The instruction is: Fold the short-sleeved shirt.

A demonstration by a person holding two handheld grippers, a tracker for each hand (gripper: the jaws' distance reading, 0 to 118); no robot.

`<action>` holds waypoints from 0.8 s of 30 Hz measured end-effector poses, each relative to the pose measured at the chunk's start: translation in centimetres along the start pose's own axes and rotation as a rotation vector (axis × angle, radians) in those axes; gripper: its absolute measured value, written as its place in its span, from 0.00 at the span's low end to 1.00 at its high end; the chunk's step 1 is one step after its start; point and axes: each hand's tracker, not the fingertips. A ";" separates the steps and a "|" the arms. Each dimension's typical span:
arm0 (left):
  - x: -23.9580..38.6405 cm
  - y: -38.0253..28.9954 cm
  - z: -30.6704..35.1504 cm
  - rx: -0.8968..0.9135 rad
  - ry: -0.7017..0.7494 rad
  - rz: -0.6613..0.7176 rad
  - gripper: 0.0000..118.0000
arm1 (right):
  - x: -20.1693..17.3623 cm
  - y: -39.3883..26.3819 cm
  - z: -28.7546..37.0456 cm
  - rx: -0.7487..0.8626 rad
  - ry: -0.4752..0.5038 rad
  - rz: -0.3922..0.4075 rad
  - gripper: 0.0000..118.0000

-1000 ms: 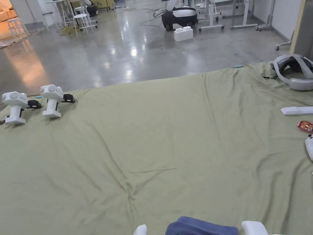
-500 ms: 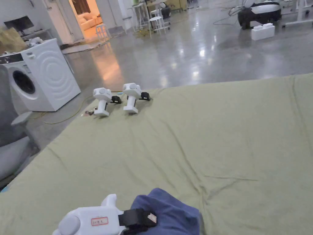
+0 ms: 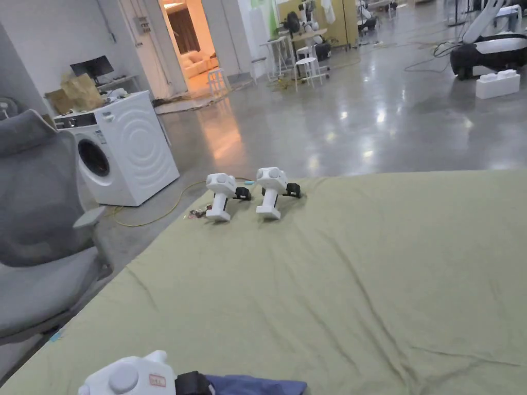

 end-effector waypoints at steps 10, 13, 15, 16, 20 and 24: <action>16.0 -23.3 31.5 0.946 -0.034 -0.498 0.66 | -6.0 1.7 8.4 0.428 -0.025 0.297 0.02; 18.9 -30.2 36.2 1.127 -0.187 -0.505 0.45 | -7.2 1.7 10.6 0.521 0.022 0.275 0.02; 21.6 -33.6 37.1 1.202 -0.188 -0.547 0.06 | -7.7 1.5 12.1 0.588 0.042 0.278 0.02; 23.3 -35.0 37.0 1.211 -0.149 -0.572 0.01 | -8.0 1.3 13.0 0.639 0.028 0.298 0.02; 27.0 -37.6 37.4 1.147 -0.173 -0.633 0.00 | -9.6 0.7 15.5 0.874 -0.183 0.383 0.02; 27.5 -37.5 37.7 1.092 -0.232 -0.547 0.00 | -10.8 0.6 16.5 0.939 -0.232 0.539 0.02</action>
